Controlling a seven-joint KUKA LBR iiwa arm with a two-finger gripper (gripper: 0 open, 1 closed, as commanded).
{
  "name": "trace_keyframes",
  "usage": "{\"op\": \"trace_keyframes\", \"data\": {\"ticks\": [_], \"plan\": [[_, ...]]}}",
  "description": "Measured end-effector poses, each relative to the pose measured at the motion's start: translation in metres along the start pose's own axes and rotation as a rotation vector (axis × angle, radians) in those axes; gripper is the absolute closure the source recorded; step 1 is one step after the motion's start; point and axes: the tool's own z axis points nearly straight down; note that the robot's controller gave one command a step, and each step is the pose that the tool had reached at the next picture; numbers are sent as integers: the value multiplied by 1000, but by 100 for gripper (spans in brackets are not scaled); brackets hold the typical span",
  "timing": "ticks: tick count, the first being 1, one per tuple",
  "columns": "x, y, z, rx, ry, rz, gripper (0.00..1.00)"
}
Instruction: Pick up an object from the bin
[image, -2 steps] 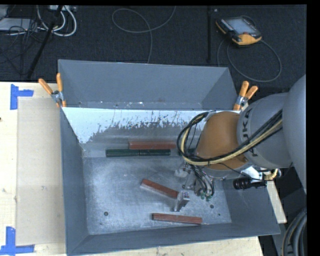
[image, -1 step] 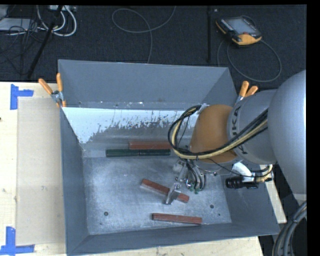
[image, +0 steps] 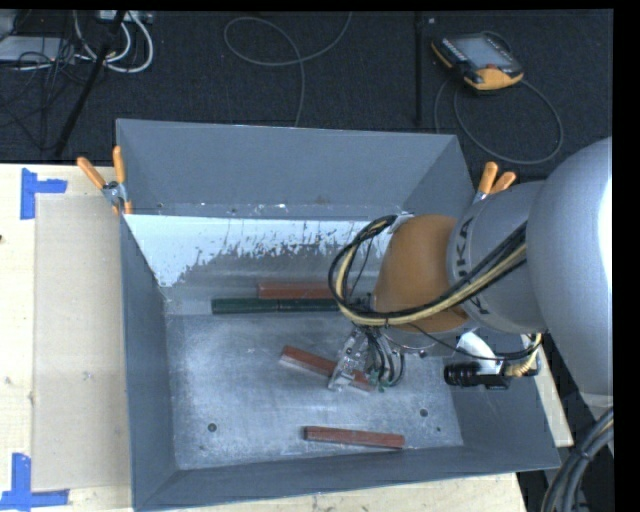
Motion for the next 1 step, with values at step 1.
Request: {"op": "trace_keyframes", "data": {"ticks": [1], "plan": [[0, 0, 0, 0, 0, 0, 100]]}}
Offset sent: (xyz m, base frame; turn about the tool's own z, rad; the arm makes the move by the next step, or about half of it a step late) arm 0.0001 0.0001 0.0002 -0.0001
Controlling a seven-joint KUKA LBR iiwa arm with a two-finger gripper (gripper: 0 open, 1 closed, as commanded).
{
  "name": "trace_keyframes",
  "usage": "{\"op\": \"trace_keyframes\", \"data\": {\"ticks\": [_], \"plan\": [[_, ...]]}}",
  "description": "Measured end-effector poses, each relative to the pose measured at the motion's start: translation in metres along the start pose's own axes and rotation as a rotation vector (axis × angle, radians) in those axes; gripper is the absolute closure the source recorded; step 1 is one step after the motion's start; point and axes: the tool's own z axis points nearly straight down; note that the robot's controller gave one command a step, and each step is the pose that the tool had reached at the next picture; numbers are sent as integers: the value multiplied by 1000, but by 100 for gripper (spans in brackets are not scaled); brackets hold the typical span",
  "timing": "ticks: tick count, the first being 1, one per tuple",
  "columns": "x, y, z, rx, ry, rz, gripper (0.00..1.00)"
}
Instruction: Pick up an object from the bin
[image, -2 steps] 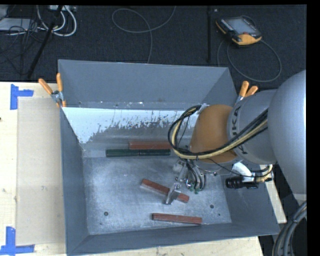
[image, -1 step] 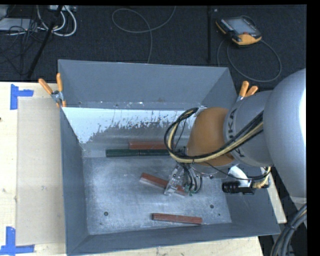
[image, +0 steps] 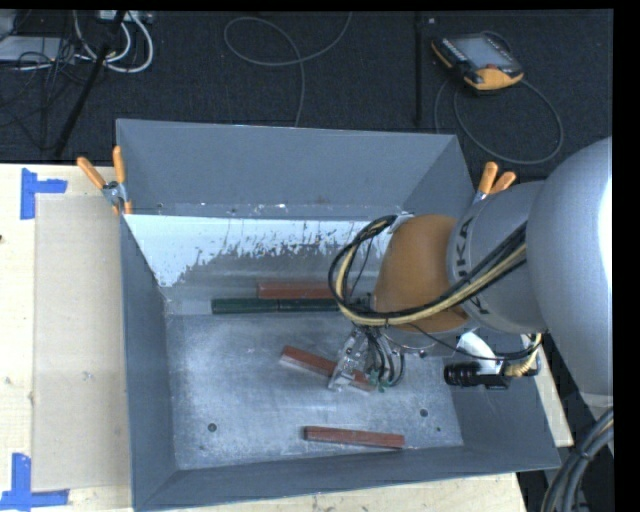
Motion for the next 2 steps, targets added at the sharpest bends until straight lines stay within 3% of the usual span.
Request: {"op": "trace_keyframes", "data": {"ticks": [2], "plan": [[0, 0, -3, 2, 6, 0, 100]]}}
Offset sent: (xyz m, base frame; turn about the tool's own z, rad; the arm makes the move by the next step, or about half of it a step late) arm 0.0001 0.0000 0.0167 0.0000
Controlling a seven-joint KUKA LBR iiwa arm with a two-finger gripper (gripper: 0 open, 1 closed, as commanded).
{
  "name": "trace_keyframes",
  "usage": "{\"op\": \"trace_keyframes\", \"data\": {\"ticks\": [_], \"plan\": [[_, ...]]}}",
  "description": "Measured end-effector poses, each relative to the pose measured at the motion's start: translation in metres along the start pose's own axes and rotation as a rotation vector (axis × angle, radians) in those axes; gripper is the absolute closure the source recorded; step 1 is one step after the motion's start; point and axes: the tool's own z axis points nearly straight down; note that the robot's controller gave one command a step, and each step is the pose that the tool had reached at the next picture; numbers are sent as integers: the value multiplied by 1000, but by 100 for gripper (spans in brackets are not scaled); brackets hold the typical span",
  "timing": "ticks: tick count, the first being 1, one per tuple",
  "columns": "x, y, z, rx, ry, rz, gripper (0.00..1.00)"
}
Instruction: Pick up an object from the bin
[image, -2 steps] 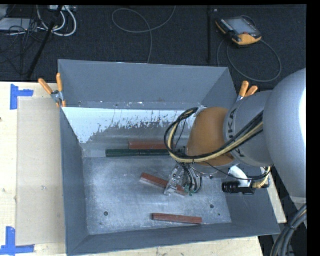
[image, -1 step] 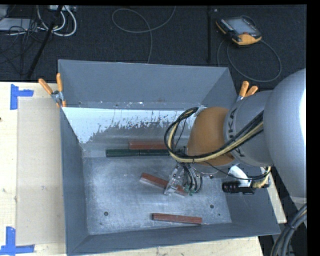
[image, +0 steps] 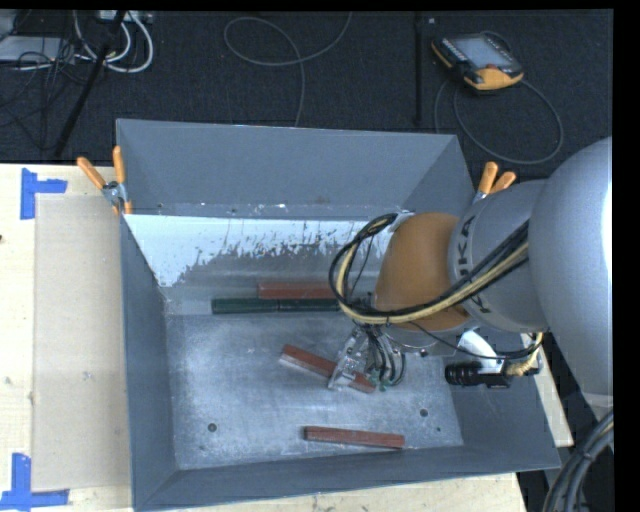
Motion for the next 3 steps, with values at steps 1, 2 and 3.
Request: {"op": "trace_keyframes", "data": {"ticks": [1, 2, 3], "plan": [[3, -1, -8, 5, 13, -1, 100], [4, -2, -29, 7, 20, -2, 100], [3, -1, -53, 4, 15, -2, 100]]}}
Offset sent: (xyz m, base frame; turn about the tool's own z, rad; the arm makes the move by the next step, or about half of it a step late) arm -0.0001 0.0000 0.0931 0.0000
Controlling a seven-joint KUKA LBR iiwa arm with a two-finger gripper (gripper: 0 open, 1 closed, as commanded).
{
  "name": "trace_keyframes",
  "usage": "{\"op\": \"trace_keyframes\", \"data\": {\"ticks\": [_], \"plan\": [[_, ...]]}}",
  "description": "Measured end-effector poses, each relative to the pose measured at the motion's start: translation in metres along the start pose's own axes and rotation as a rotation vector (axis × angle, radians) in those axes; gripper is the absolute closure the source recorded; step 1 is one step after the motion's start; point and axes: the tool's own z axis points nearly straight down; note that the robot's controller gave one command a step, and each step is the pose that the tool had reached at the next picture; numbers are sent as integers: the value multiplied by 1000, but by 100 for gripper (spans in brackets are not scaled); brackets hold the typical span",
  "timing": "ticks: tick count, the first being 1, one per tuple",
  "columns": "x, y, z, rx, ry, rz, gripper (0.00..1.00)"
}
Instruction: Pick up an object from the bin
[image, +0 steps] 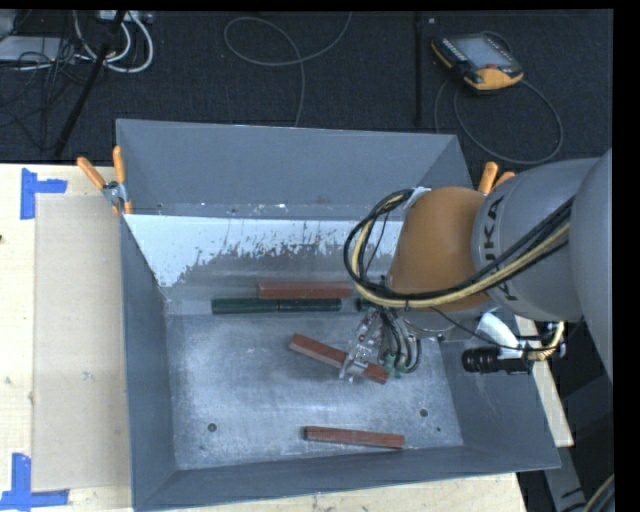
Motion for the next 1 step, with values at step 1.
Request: {"op": "trace_keyframes", "data": {"ticks": [1], "plan": [[-1, 0, -16, -4, -7, -1, 100]]}}
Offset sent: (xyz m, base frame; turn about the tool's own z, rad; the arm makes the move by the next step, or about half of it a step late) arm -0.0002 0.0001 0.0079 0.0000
